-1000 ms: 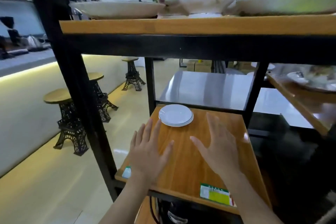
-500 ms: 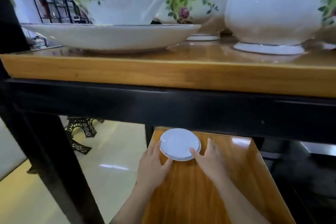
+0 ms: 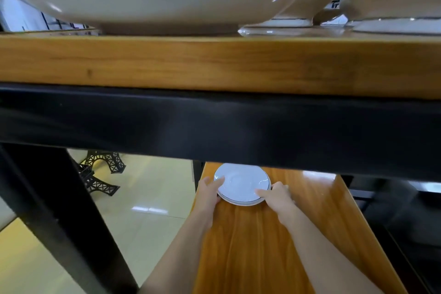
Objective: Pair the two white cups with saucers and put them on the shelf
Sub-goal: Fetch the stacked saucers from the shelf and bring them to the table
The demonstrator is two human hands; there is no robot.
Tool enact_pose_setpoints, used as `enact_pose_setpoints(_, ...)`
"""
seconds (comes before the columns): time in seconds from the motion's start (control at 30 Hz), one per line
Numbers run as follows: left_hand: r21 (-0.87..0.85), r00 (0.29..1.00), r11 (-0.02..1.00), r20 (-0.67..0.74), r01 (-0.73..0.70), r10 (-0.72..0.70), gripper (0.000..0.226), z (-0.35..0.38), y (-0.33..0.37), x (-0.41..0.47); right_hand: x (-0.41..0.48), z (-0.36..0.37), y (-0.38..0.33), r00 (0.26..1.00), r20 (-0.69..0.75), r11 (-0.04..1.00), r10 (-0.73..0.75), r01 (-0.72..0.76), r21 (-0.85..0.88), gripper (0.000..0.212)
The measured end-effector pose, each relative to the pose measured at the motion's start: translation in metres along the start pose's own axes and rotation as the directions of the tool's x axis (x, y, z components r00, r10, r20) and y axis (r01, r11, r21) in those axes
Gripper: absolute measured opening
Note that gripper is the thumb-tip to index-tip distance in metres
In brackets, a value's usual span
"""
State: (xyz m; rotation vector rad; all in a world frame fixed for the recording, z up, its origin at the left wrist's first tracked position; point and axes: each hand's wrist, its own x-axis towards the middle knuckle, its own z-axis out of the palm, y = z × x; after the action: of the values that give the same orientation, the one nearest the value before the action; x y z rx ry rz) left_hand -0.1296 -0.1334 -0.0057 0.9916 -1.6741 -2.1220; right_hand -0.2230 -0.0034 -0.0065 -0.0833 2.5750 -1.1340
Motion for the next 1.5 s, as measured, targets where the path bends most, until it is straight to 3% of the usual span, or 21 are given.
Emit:
enact_pose_setpoints(0.13,-0.136,0.994,0.985,-0.028,0.104,-0.109,0.041,0.004,0.015,-0.003,-0.002,-0.002,0.011,0.999,0.029,0.994,-0.014,0.011,0.107,0.047)
enact_pose_setpoints(0.23,-0.050,0.990,0.990,-0.044,0.134,-0.137,0.041,0.007,0.012,-0.007,-0.014,-0.010,0.015,0.996,0.078,0.976,-0.045,0.027,0.218,0.038)
enact_pose_setpoints(0.33,0.016,0.990,0.991,-0.045,0.133,-0.133,0.037,0.010,0.006,-0.018,-0.029,-0.020,0.017,0.992,0.084,0.936,-0.091,0.056,0.349,0.038)
enact_pose_setpoints(0.47,0.074,0.994,0.991,-0.036,0.110,-0.108,0.053,0.014,0.002,-0.036,-0.054,-0.033,0.024,0.987,0.111,0.899,-0.115,0.056,0.435,0.043)
enact_pose_setpoints(0.57,0.059,0.995,0.993,0.011,0.098,-0.099,0.051,0.016,0.001,-0.053,-0.071,-0.040,0.028,0.988,0.094,0.866,-0.120,0.058,0.497,0.044)
enact_pose_setpoints(0.87,0.015,0.992,0.992,0.001,-0.123,0.123,0.032,0.019,-0.006,-0.130,-0.132,-0.063,0.044,0.970,0.001,0.743,-0.241,0.184,0.643,0.038)
enact_pose_setpoints(1.0,-0.055,0.988,0.986,-0.011,-0.155,0.155,0.021,0.021,-0.019,-0.177,-0.167,-0.076,0.062,0.964,0.019,0.706,-0.266,0.181,0.685,0.036)
enact_pose_setpoints(1.2,-0.099,0.976,0.973,-0.088,-0.207,0.199,0.023,0.030,-0.055,-0.245,-0.216,-0.094,0.106,0.944,0.020,0.664,-0.331,0.218,0.715,0.037)
enact_pose_setpoints(1.37,-0.074,0.969,0.968,-0.062,-0.241,0.237,0.024,0.033,-0.075,-0.299,-0.262,-0.103,0.143,0.945,-0.022,0.655,-0.326,0.242,0.716,0.036)
enact_pose_setpoints(1.5,-0.044,0.959,0.960,0.042,-0.277,0.279,0.020,0.047,-0.078,-0.332,-0.297,-0.126,0.166,0.955,-0.103,0.665,-0.279,0.270,0.696,0.038)
